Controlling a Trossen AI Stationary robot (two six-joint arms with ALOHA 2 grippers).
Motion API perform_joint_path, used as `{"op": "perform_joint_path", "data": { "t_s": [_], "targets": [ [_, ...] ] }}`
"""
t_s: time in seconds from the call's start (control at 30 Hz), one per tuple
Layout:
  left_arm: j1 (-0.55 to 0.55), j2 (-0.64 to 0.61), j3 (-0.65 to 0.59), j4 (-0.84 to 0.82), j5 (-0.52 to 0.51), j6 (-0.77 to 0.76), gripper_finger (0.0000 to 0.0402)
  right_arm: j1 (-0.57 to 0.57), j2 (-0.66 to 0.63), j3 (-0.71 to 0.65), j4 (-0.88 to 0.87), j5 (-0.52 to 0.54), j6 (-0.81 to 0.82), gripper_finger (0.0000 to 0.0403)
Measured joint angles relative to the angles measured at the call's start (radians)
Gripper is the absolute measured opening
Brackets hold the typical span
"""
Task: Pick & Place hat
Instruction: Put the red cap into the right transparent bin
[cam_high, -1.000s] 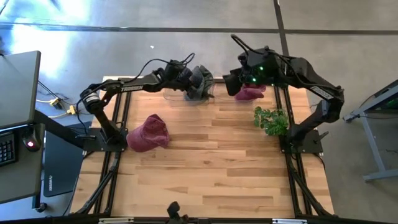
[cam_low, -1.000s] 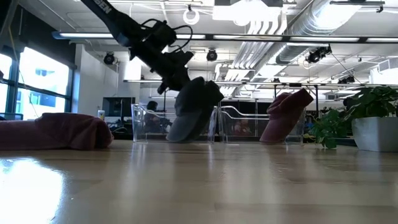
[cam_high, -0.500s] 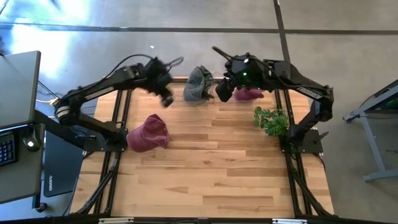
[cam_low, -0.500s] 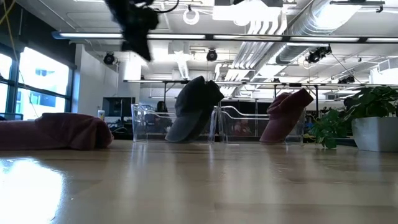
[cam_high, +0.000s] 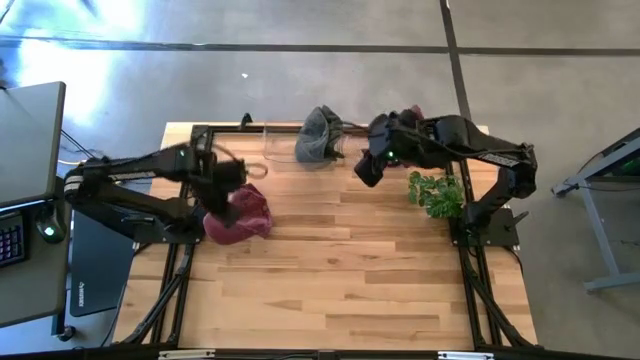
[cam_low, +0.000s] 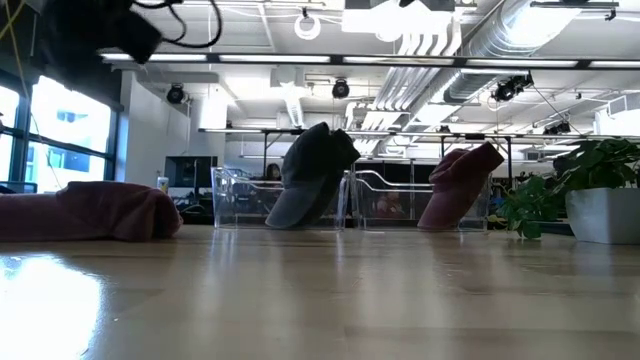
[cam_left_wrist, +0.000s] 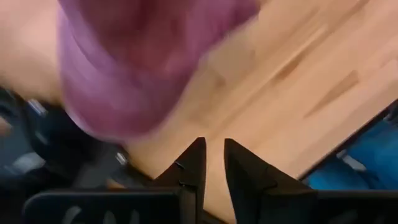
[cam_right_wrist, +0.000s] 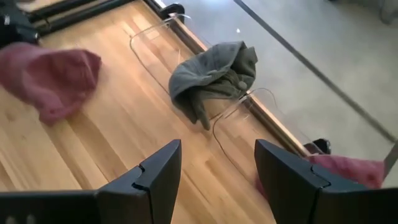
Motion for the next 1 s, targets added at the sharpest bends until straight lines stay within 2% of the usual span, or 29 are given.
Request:
{"op": "perform_joint_path", "data": {
  "t_s": [0.07, 0.17, 0.3, 0.47, 0.6, 0.7, 0.83, 1.0],
  "targets": [
    [-0.059, -0.015, -0.061, 0.011, 0.015, -0.101, 0.0069, 0.027, 0.0, 0.0, -0.013, 0.02, -0.028, 0.0199],
    [-0.122, -0.021, -0.148, 0.044, -0.024, -0.271, 0.0105, 0.062, -0.005, 0.0, -0.054, 0.027, -0.065, 0.02],
    [-0.154, -0.008, -0.243, 0.1, -0.213, -0.484, 0.0151, 0.119, -0.019, 0.0, -0.144, 0.034, -0.047, 0.0199],
    [-0.158, 0.073, -0.333, 0.261, -0.342, -0.606, 0.0156, 0.238, -0.063, -0.011, -0.176, 0.074, -0.022, 0.0199],
    [-0.158, 0.164, -0.363, 0.443, -0.37, -0.622, 0.0139, 0.335, -0.135, -0.057, -0.17, 0.1, 0.042, 0.0199],
    [-0.158, 0.218, -0.361, 0.726, -0.351, -0.569, 0.0121, 0.412, -0.196, -0.108, -0.17, 0.097, 0.158, 0.0199],
    [-0.184, 0.25, -0.357, 1.134, -0.315, -0.417, 0.01, 0.517, -0.281, -0.212, -0.153, 0.074, 0.349, 0.02],
    [-0.196, 0.237, -0.244, 1.143, -0.319, -0.367, 0.0077, 0.593, -0.376, -0.438, -0.02, 0.047, 0.559, 0.02]
  ]
}}
